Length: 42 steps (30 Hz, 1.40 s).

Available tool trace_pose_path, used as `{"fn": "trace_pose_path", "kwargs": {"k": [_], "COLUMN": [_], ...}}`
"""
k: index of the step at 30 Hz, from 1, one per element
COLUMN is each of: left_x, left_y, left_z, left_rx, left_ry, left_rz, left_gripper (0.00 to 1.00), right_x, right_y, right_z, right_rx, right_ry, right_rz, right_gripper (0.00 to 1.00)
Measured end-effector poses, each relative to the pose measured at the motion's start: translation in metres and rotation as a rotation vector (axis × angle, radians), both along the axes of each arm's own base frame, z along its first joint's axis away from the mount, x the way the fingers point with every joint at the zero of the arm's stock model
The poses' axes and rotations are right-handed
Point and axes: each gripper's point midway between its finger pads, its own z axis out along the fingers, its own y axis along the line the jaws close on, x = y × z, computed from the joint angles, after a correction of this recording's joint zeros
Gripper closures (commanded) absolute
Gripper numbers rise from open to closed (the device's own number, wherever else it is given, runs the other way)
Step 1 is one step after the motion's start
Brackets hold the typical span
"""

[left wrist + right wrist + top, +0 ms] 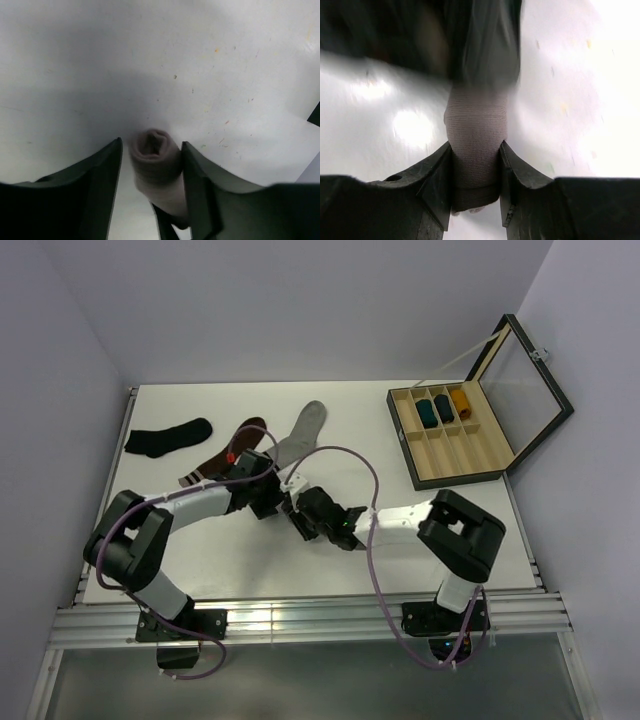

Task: Roll the socks
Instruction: Pick up the sock at the center of the board, then place the sock in the storage box.

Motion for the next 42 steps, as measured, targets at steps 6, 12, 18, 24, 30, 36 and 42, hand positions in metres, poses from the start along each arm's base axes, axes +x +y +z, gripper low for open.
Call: {"fn": "trace_pose_path", "kwargs": {"k": [6, 12, 18, 24, 30, 36, 42], "left_x": [0.027, 0.060, 0.062, 0.048, 0.018, -0.003, -0.009], "left_y": [0.026, 0.056, 0.109, 0.170, 0.217, 0.234, 0.246], "left_z": [0.036, 0.100, 0.149, 0.201, 0.240, 0.252, 0.233], "left_rx": [-0.004, -0.037, -0.012, 0.080, 0.261, 0.400, 0.528], "left_ry": [-0.068, -0.222, -0.346, -0.508, -0.647, -0.707, -0.674], "left_rz": [0.085, 0.176, 0.274, 0.377, 0.453, 0.468, 0.476], "left_gripper": [0.20, 0.17, 0.13, 0.01, 0.01, 0.01, 0.01], "right_x": [-0.013, 0.002, 0.040, 0.101, 0.160, 0.213, 0.255], "right_y": [-0.037, -0.060, -0.115, -0.192, -0.270, -0.333, -0.343], "right_z": [0.017, 0.057, 0.095, 0.140, 0.177, 0.169, 0.149], "right_rx": [-0.009, 0.051, 0.090, 0.073, 0.016, -0.098, -0.116], "right_ry": [0.030, -0.017, -0.075, -0.165, -0.253, -0.226, -0.177], "right_rz": [-0.049, -0.126, -0.299, -0.537, -0.708, -0.801, -0.744], "right_gripper": [1.00, 1.00, 1.00, 1.00, 1.00, 1.00, 1.00]}}
